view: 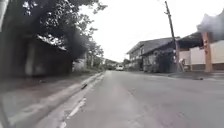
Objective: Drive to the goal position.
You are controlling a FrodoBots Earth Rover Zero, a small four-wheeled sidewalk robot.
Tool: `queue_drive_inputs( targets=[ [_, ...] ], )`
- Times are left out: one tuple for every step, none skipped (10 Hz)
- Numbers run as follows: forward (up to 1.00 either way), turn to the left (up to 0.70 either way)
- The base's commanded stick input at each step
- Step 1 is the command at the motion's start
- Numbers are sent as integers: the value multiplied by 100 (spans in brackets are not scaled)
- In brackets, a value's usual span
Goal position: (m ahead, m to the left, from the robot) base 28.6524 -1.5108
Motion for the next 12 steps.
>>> queue_drive_inputs(
  targets=[
    [70, 35],
    [70, 24],
    [70, 4],
    [70, 2],
    [70, 2],
    [70, 1],
    [70, 0],
    [70, 0],
    [70, 0],
    [70, 0],
    [70, 0],
    [70, 0]
  ],
)
